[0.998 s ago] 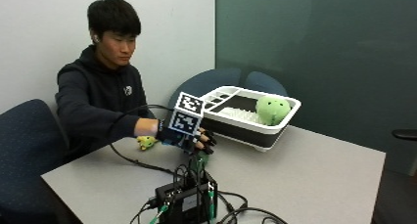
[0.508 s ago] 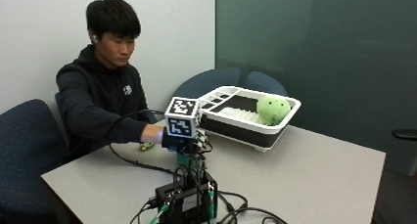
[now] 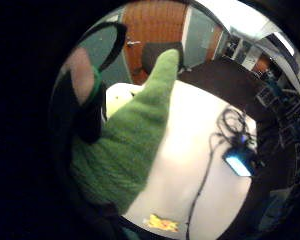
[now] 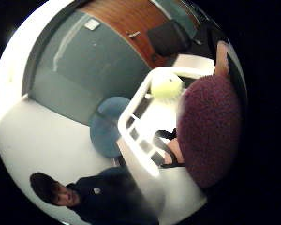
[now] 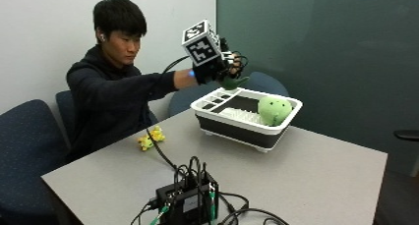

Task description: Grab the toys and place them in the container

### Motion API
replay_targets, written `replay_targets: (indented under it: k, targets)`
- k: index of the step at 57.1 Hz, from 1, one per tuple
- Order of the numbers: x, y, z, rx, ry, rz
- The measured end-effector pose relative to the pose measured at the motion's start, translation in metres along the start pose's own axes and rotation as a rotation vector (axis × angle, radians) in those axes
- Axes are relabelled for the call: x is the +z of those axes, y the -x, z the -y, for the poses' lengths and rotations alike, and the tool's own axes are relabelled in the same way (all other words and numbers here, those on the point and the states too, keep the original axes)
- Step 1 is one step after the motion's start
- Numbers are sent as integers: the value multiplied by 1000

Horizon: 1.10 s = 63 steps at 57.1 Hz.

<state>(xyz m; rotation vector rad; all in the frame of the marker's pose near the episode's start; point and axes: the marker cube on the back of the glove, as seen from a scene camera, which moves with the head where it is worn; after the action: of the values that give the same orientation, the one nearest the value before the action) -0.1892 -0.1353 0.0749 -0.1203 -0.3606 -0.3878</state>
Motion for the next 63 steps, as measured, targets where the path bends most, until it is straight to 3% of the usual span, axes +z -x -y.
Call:
replay_targets:
  k: [11,21,39,52,63]
  targets:
    - [63,5,21,105,227,-50]
    - [50,-20,-6,99,293,-41]
    - [-30,-67,-174,14,688,-149]
    - [-14,-93,-280,21,919,-274]
    - [19,-108,-314,-21,989,-301]
